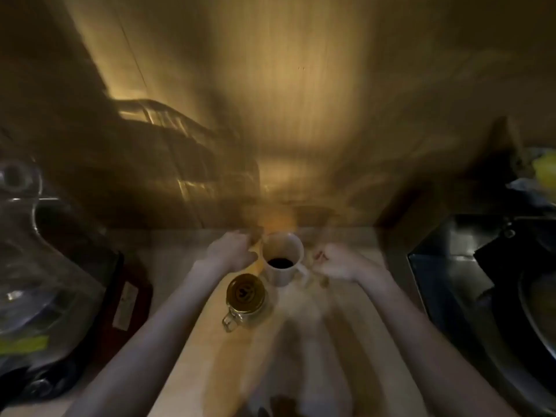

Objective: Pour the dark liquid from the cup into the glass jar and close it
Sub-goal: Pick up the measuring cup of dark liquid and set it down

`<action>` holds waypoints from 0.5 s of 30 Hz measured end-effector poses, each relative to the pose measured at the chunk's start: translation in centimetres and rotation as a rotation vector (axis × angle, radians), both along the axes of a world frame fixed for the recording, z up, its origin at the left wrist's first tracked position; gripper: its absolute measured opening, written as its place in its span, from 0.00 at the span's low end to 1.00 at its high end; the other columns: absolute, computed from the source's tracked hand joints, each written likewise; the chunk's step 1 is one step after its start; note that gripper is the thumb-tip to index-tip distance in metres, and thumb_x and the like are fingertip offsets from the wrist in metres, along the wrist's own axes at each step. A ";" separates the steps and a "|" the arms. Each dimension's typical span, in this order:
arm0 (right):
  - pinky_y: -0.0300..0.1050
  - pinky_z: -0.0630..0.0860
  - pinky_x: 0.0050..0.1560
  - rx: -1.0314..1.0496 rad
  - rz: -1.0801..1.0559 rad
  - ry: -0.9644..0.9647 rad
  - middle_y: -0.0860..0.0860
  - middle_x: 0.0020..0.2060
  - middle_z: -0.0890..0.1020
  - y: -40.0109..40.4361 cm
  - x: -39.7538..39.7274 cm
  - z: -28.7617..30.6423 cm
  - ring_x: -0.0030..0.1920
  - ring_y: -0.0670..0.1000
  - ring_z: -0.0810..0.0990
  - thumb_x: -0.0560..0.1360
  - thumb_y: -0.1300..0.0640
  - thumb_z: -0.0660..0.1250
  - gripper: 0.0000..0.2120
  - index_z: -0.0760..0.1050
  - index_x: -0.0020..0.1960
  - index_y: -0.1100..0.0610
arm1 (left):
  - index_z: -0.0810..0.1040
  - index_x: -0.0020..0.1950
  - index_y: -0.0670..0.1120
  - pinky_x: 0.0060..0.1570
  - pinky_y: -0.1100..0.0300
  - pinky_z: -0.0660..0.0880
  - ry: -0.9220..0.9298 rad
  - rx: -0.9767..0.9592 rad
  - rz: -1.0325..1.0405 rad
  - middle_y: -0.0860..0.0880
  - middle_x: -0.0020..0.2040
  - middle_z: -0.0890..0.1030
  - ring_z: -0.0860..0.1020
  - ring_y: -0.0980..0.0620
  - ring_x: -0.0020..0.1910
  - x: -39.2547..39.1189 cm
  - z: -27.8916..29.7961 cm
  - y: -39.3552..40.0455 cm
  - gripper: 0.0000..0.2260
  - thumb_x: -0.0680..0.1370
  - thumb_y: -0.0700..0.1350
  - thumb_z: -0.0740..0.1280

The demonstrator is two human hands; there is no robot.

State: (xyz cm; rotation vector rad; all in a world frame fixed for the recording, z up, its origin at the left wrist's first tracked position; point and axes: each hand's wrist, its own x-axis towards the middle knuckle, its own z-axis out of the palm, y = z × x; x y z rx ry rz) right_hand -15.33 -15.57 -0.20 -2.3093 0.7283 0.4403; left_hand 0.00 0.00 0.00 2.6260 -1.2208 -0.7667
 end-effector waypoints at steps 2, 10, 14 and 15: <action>0.45 0.70 0.42 0.023 -0.056 -0.032 0.54 0.41 0.79 0.4 -0.1 -1.8 0.49 0.59 0.78 0.74 0.53 0.63 0.08 0.75 0.46 0.58 | 0.69 0.66 0.46 0.58 0.49 0.72 -0.003 0.041 0.031 0.42 0.65 0.72 0.71 0.43 0.62 0.1 -0.9 0.0 0.20 0.74 0.48 0.61; 0.44 0.71 0.46 0.130 -0.255 -0.210 0.60 0.53 0.80 3.1 -0.3 -7.6 0.53 0.57 0.77 0.75 0.62 0.64 0.12 0.71 0.58 0.59 | 0.61 0.71 0.44 0.63 0.52 0.65 0.410 -0.108 0.215 0.41 0.71 0.67 0.66 0.43 0.68 0.4 -4.0 -0.5 0.28 0.72 0.38 0.64; 0.50 0.74 0.51 0.180 -0.404 -0.321 0.61 0.51 0.81 4.1 -0.5 -8.6 0.52 0.59 0.78 0.76 0.65 0.61 0.09 0.73 0.55 0.60 | 0.64 0.70 0.47 0.62 0.54 0.65 0.441 -0.158 0.188 0.43 0.70 0.69 0.67 0.43 0.67 -0.2 -4.6 -0.5 0.28 0.71 0.37 0.65; 0.52 0.75 0.52 0.203 -0.430 -0.338 0.62 0.51 0.81 4.2 -0.4 -8.7 0.52 0.60 0.78 0.76 0.66 0.60 0.09 0.73 0.56 0.61 | 0.64 0.70 0.48 0.61 0.54 0.65 0.441 -0.163 0.185 0.43 0.70 0.69 0.67 0.43 0.67 -0.3 -4.8 -0.5 0.28 0.71 0.37 0.65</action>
